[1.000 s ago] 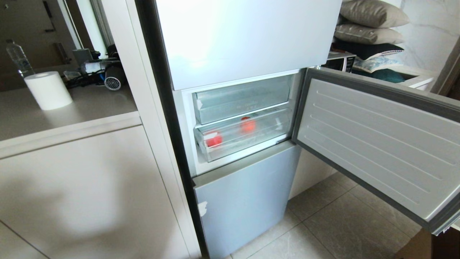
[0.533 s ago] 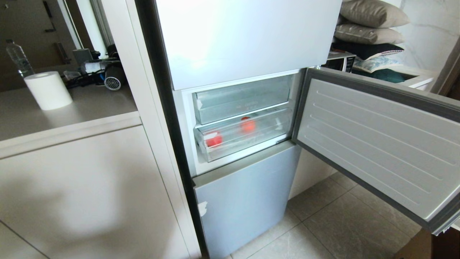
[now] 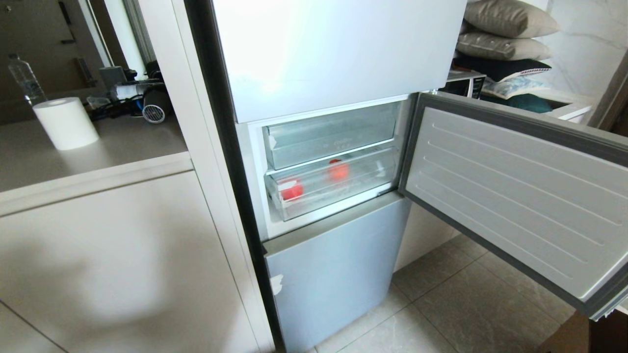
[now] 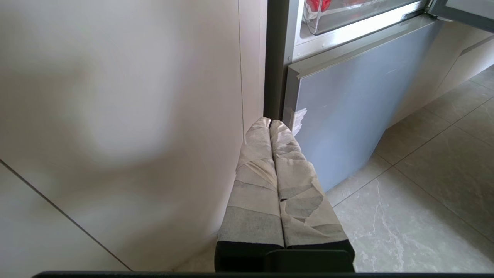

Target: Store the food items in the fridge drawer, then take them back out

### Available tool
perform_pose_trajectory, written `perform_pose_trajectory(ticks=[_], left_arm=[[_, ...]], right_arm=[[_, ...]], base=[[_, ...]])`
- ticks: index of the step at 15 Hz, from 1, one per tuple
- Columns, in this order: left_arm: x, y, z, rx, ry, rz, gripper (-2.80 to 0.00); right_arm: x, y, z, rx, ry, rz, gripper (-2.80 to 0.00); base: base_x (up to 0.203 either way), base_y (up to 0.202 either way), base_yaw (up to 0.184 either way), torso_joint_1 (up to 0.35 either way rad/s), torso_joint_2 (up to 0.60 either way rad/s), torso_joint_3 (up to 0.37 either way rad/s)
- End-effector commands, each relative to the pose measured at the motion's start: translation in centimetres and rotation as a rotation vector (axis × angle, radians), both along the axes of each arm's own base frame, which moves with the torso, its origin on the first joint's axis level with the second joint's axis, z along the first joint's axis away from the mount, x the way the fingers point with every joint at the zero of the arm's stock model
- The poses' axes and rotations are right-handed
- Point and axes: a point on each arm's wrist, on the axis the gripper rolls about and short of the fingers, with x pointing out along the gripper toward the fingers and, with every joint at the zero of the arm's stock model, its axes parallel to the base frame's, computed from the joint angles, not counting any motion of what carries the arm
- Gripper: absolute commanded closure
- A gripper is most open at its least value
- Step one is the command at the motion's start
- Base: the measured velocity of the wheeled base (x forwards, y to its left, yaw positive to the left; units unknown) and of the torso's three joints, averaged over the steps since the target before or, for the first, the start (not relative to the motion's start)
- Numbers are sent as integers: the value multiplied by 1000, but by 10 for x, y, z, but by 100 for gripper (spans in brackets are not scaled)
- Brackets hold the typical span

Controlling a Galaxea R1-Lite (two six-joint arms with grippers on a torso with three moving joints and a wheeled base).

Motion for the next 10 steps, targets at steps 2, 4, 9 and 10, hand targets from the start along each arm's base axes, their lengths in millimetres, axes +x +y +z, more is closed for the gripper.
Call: perform_pose_trajectory(ticks=[2,4,9,10], left_arm=[[0,0,0,1,1,0,0],[0,0,0,1,1,0,0],[0,0,0,0,1,1,0],[0,0,0,0,1,1,0]], right_arm=[[0,0,0,-1,2,1,0],[0,0,0,-2,2,1,0],[0,0,0,-1,2,1,0],[0,0,0,-1,2,1,0]], base=[[0,0,0,0,0,0],[0,0,0,0,0,0],[0,0,0,0,0,0],[0,0,0,0,0,0]])
